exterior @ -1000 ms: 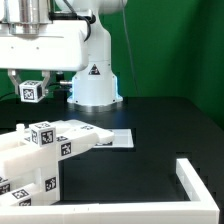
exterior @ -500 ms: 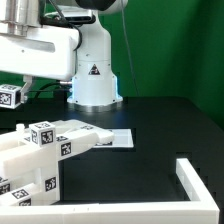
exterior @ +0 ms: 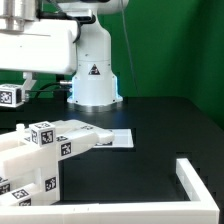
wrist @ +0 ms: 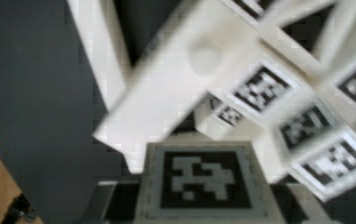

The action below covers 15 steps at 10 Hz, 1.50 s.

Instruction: Assemble chair

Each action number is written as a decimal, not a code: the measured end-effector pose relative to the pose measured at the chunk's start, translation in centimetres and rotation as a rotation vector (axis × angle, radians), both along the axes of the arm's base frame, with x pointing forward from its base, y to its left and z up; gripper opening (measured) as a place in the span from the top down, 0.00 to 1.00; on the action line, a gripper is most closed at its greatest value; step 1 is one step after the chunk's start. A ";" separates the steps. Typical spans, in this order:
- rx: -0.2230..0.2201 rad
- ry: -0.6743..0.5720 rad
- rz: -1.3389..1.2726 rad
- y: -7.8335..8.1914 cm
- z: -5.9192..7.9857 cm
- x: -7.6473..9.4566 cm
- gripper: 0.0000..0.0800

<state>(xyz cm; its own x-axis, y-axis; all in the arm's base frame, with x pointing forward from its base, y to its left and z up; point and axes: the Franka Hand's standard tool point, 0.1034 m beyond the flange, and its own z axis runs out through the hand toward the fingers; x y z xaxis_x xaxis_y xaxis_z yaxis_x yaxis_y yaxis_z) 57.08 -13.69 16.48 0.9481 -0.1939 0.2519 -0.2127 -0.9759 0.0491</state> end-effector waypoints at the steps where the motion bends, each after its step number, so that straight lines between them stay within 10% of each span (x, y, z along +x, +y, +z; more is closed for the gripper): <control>1: 0.012 -0.011 0.001 0.7 0.1 0.5 0.66; 5: 0.018 -0.024 0.009 0.4 0.1 0.1 0.66; 9: 0.177 -0.083 -0.030 2.0 0.4 -1.4 0.66; 15: 0.134 -0.049 -0.036 0.7 -2.0 -3.8 0.66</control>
Offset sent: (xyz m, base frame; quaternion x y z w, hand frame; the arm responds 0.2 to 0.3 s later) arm 0.0000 0.0000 0.0000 0.0000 0.0000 0.0000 1.0000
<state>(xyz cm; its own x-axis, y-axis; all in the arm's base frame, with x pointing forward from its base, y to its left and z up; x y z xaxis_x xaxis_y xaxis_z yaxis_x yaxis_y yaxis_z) 53.25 -12.95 14.49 0.9272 -0.2623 0.2674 -0.2463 -0.9648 -0.0922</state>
